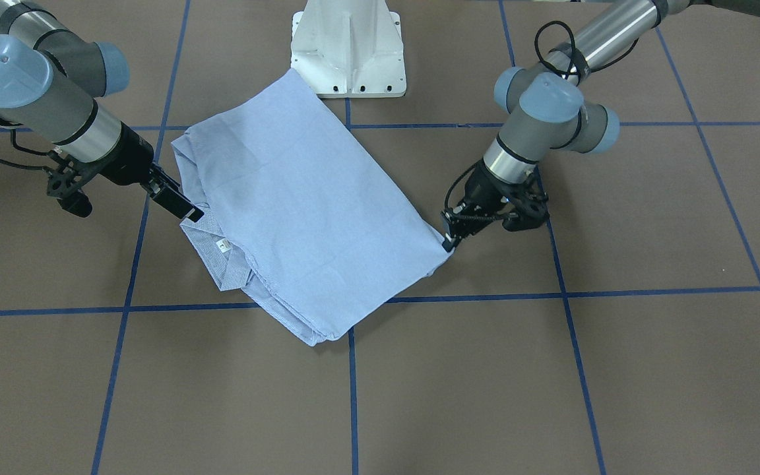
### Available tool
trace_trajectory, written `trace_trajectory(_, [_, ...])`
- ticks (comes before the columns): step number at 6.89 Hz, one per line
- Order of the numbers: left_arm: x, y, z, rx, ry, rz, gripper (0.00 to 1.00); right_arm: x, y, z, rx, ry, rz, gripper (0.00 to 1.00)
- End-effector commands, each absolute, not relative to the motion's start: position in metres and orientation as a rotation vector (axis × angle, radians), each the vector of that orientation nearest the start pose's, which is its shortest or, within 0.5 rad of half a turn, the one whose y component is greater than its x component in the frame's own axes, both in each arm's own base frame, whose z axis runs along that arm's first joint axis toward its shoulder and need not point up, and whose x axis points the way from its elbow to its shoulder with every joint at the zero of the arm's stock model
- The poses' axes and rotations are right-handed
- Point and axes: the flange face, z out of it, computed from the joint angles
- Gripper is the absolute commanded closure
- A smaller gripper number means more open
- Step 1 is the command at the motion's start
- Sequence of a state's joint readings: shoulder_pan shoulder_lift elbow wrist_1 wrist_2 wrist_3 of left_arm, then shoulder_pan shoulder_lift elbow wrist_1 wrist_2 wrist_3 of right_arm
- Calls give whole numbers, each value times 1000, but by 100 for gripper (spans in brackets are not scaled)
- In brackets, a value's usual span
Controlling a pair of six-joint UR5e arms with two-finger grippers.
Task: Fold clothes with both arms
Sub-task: 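Pull the shirt edge away from the robot with the left gripper to straighten it, then lower the right gripper to the shirt corner nearest the robot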
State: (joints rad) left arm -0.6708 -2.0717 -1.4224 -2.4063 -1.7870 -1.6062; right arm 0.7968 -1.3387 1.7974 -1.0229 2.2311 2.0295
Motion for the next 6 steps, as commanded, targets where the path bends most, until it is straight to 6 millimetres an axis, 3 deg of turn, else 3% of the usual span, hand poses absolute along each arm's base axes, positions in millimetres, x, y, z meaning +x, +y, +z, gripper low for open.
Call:
trace_trajectory(1, [477,-640,332,306,1094,-493,100,-346,-457,353,-416,-1110,776,0])
trace_trajectory(2, [469,-653,326,331,1087,-486,40,-348,-455,350,-341,-1172,776,0])
trace_trajectory(3, [468,-654,324,346,1085,-466,19,-363,-447,347,-316,-1191,765,0])
trace_trajectory(4, [465,-655,320,343,1091,-466,16,-381,-436,345,-261,-1193,771,0])
trace_trajectory(5, [453,-649,302,361,1121,-462,16,-397,-419,335,-219,-1209,767,0])
trace_trajectory(6, [446,-638,306,345,1140,-454,16,-416,-389,331,-192,-1208,807,0])
